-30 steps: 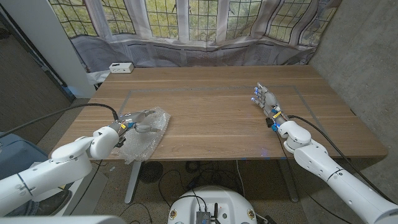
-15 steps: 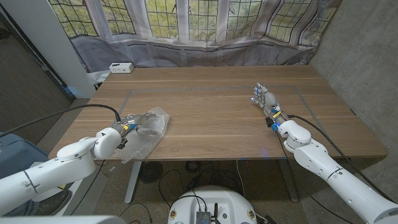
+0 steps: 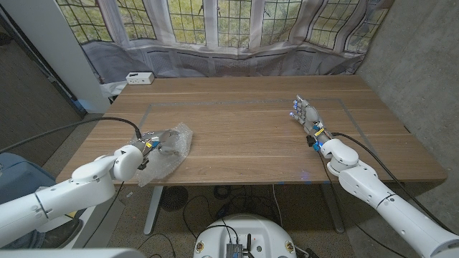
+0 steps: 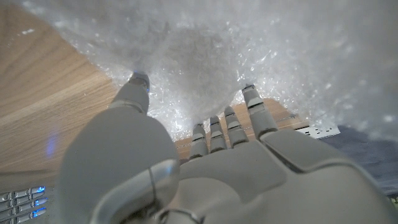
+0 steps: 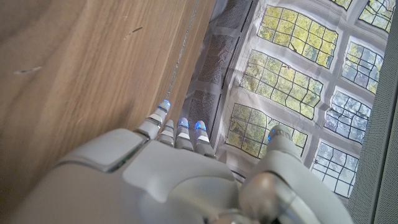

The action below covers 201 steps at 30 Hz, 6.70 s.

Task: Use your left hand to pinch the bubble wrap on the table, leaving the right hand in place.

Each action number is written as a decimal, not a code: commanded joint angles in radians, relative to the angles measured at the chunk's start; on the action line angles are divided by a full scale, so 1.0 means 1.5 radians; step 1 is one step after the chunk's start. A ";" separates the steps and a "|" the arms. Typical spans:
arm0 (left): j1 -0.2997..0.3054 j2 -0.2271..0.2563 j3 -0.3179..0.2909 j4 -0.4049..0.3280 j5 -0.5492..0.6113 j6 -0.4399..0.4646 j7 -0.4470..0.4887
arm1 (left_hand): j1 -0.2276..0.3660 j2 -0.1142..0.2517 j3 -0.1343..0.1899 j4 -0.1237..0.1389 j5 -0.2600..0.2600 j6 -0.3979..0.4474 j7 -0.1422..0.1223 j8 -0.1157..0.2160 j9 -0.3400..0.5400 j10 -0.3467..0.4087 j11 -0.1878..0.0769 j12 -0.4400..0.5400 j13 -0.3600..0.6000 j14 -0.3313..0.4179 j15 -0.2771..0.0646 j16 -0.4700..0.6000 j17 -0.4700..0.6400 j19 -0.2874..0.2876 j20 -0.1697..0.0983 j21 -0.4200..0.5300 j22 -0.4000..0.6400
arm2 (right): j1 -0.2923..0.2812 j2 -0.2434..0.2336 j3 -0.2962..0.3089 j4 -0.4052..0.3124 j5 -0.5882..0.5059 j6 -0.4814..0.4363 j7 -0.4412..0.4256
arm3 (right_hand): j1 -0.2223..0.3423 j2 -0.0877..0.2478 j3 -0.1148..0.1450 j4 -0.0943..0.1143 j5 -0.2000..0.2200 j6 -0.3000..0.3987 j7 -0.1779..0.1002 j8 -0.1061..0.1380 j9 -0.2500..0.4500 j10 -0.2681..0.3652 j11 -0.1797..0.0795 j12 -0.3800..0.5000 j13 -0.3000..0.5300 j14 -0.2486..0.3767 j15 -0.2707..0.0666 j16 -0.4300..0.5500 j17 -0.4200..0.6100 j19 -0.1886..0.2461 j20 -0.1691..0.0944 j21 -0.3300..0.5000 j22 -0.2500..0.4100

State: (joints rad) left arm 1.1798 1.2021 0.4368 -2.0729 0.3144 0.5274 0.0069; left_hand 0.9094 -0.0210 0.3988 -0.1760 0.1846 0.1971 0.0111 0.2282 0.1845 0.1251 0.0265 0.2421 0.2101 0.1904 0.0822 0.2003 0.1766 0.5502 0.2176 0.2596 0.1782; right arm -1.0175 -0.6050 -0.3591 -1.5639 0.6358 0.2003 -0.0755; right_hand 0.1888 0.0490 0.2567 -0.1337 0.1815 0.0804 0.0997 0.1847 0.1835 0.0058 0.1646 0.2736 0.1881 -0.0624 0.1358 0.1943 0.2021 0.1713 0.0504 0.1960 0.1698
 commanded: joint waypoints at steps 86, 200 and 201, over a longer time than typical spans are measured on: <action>0.133 -0.025 -0.156 -0.139 -0.025 0.066 0.257 | 0.322 0.092 0.072 0.000 0.013 0.473 0.046 0.099 0.034 0.440 -0.018 0.114 0.056 0.489 -0.133 0.071 0.008 0.344 -0.186 0.141 0.006 | -0.025 0.004 0.017 0.011 0.013 0.038 0.010 | 0.009 0.003 -0.002 -0.001 0.000 0.005 0.000 0.002 0.003 0.012 0.001 0.001 0.005 0.002 0.003 0.001 0.004 0.003 0.004 0.000 0.003; 0.015 0.008 -0.067 -0.146 0.022 0.091 0.121 | 0.393 0.072 0.102 0.004 0.027 0.631 0.030 0.027 0.028 0.558 -0.051 0.070 0.144 0.581 -0.159 0.043 0.027 0.342 -0.211 0.220 0.003 | -0.041 0.012 0.020 0.011 0.019 0.046 -0.001 | 0.013 0.005 -0.005 -0.001 0.000 0.006 0.002 0.002 0.003 0.012 0.001 -0.001 0.006 0.001 0.003 0.000 0.005 0.003 0.002 0.000 0.003; 0.013 0.011 -0.063 -0.147 0.029 0.095 0.120 | 0.391 0.074 0.103 0.005 0.028 0.624 0.027 0.025 0.031 0.553 -0.057 0.068 0.147 0.578 -0.158 0.040 0.027 0.332 -0.210 0.218 0.004 | -0.041 0.012 0.020 0.011 0.019 0.046 -0.001 | 0.013 0.005 -0.005 -0.001 0.000 0.006 0.002 0.002 0.003 0.012 0.001 -0.001 0.006 0.001 0.002 0.000 0.005 0.003 0.002 0.000 0.003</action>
State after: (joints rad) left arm 1.2061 1.2089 0.3255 -2.2900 0.3378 0.6604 0.1863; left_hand 1.4769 0.0582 0.5516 -0.1739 0.2195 1.1585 0.0618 0.2730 0.2184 0.9688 -0.0516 0.3444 0.4190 1.0015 -0.0848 0.2695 0.2120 1.0346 -0.0548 0.5961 0.1796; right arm -1.0765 -0.5863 -0.3286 -1.5455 0.6632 0.2733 -0.0765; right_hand 0.1979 0.0582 0.2527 -0.1377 0.1815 0.0855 0.0945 0.1851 0.1835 0.0178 0.1662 0.2736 0.1928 -0.0628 0.1355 0.1943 0.2070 0.1715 0.0502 0.1961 0.1698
